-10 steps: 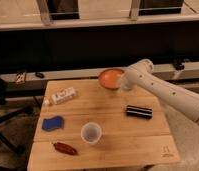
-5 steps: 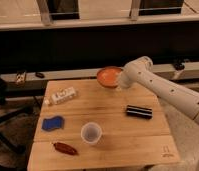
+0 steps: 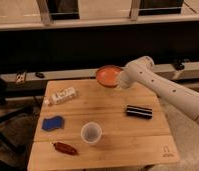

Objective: Pick up the ceramic bowl

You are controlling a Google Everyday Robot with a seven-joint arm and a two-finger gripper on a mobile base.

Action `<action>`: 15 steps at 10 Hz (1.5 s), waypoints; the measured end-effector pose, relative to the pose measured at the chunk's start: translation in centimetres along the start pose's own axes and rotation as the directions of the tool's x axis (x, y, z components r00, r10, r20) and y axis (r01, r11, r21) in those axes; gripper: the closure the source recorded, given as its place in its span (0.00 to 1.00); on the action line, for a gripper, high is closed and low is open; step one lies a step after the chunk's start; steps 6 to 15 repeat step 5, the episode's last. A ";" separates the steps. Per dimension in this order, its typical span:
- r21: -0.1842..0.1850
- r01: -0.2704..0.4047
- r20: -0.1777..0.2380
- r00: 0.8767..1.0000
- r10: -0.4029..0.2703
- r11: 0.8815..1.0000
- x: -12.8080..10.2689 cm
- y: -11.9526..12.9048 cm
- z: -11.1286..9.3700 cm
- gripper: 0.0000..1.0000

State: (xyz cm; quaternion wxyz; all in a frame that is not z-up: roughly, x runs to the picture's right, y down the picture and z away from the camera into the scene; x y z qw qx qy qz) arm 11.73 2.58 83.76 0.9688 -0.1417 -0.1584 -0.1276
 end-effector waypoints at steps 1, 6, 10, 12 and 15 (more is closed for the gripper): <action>0.002 0.006 0.004 1.000 -0.006 1.000 -0.3 -0.5 0.1 1.00; 0.016 0.018 0.023 1.000 -0.019 1.000 -0.5 -1.0 -0.5 1.00; 0.016 0.018 0.023 1.000 -0.019 1.000 -0.5 -1.0 -0.5 1.00; 0.016 0.018 0.023 1.000 -0.019 1.000 -0.5 -1.0 -0.5 1.00; 0.016 0.018 0.023 1.000 -0.019 1.000 -0.5 -1.0 -0.5 1.00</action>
